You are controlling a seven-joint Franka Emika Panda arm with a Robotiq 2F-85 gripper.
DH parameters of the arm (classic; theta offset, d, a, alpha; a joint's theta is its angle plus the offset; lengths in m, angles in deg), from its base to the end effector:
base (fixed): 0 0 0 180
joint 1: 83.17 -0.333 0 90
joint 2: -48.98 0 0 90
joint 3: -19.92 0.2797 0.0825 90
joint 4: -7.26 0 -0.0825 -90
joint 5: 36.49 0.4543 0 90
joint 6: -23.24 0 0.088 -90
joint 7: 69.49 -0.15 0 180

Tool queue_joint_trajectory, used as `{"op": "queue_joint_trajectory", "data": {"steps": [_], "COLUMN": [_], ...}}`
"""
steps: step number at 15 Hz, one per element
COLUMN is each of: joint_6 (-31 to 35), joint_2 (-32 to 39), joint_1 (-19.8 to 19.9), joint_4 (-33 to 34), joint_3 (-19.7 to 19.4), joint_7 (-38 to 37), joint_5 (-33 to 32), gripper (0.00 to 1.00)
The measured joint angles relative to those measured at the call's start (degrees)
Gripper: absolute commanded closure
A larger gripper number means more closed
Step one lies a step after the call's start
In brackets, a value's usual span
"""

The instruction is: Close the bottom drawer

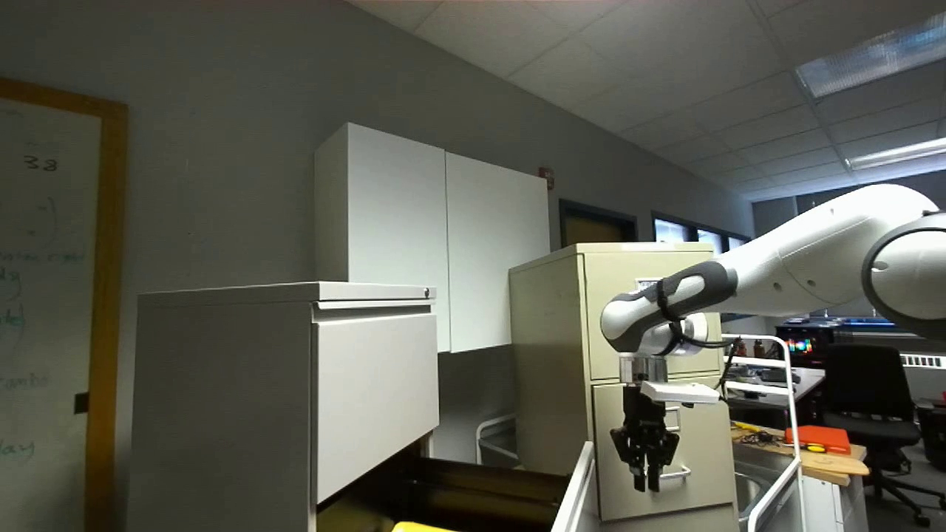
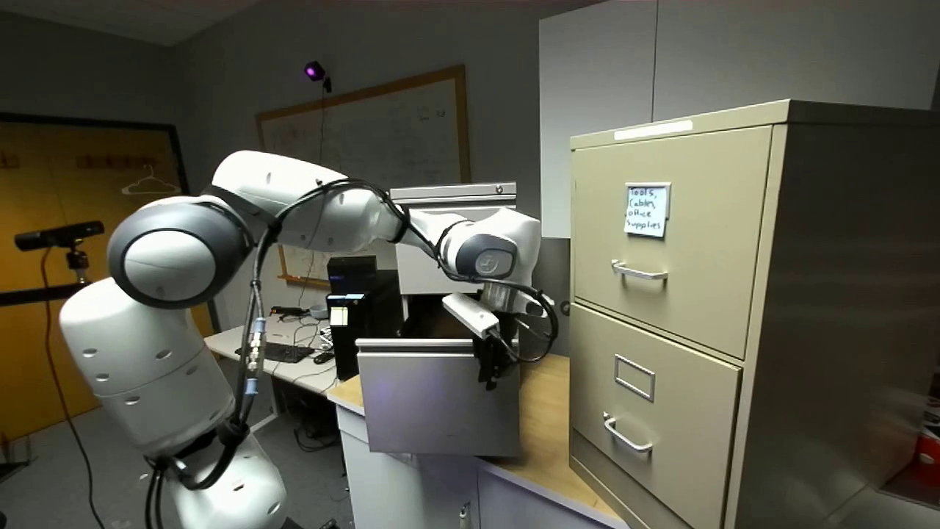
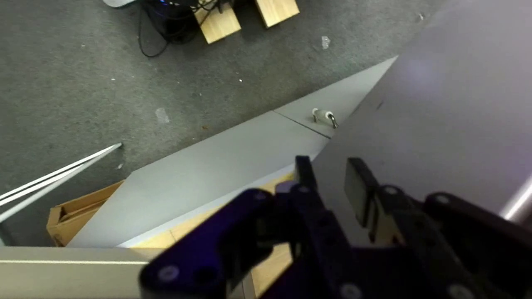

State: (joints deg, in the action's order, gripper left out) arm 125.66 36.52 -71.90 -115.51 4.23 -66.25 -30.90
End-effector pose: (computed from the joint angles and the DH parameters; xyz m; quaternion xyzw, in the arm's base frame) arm 0.4890 -0.2341 0.3799 -0.9714 0.2129 0.0510 0.0920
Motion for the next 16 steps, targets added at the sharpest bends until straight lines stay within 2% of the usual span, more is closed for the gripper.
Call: {"op": "queue_joint_trajectory", "data": {"steps": [5,10,12,16], "joint_6": [3.9,2.1,0.7,0.3], "joint_2": [5.4,10.2,12.2,18.2], "joint_1": [1.0,2.0,1.9,1.1], "joint_4": [0.6,3.0,6.2,14.0], "joint_3": [-2.6,-2.9,-2.3,0.7], "joint_7": [2.4,8.1,9.4,9.4], "joint_5": [18.7,36.4,41.9,45.5], "gripper": [1.0,1.0,1.0,1.0]}}
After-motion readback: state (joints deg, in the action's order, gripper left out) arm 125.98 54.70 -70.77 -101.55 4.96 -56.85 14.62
